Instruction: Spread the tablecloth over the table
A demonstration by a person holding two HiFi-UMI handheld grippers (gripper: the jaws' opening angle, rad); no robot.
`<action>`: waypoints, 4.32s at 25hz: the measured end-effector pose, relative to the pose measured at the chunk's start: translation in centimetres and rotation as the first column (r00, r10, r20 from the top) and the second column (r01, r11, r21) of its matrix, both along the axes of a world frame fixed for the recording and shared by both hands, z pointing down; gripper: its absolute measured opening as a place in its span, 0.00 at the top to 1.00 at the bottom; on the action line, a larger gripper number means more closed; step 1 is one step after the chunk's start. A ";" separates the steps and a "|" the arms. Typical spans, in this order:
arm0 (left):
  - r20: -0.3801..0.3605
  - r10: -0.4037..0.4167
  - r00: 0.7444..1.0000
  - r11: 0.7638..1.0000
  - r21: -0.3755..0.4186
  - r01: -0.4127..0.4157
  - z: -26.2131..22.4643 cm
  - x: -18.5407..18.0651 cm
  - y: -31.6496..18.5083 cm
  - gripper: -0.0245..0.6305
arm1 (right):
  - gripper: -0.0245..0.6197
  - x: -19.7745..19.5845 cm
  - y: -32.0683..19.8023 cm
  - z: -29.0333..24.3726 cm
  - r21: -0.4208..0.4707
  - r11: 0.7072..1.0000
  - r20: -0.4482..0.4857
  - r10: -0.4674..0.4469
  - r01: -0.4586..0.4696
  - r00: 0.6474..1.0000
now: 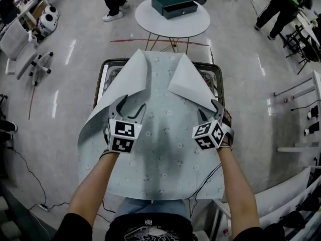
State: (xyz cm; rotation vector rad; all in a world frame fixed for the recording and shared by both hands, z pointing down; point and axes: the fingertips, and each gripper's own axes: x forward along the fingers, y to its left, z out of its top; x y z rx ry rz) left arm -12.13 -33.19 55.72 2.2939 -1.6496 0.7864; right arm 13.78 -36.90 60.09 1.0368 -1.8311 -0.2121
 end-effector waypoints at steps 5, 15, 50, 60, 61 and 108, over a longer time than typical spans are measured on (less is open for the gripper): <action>-0.010 0.002 1.000 1.000 -0.002 -0.002 -0.1 1.2 -1.4 0.52 | 0.55 0.7 -1.2 1.8 0.005 0.999 -0.108 -0.045 0.046 0.993; 0.001 0.015 1.000 1.000 -0.024 -0.015 0.5 3.6 -2.6 0.53 | 0.70 2.7 -3.2 1.3 0.069 0.995 -0.131 -0.062 0.071 0.989; 0.058 0.040 0.998 0.998 -0.057 -0.036 -0.3 9.0 -7.3 0.57 | 0.80 14.1 -10.6 5.3 -0.256 0.839 0.478 0.541 -0.480 0.692; 0.084 0.042 0.996 0.998 -0.046 -0.038 -0.4 7.4 -6.8 0.57 | 0.75 13.5 -10.2 1.0 -0.138 0.865 0.490 0.482 -0.482 0.726; 0.090 0.040 0.995 0.998 -0.045 -0.036 -0.4 6.8 -6.8 0.57 | 0.75 12.6 -10.0 0.3 -0.124 0.877 0.498 0.460 -0.465 0.735; 0.350 0.236 0.907 0.968 -0.002 -0.251 4.6 -21.2 -12.1 0.95 | 0.82 -19.4 -0.1 -0.6 -0.111 0.958 0.448 0.287 -0.266 0.847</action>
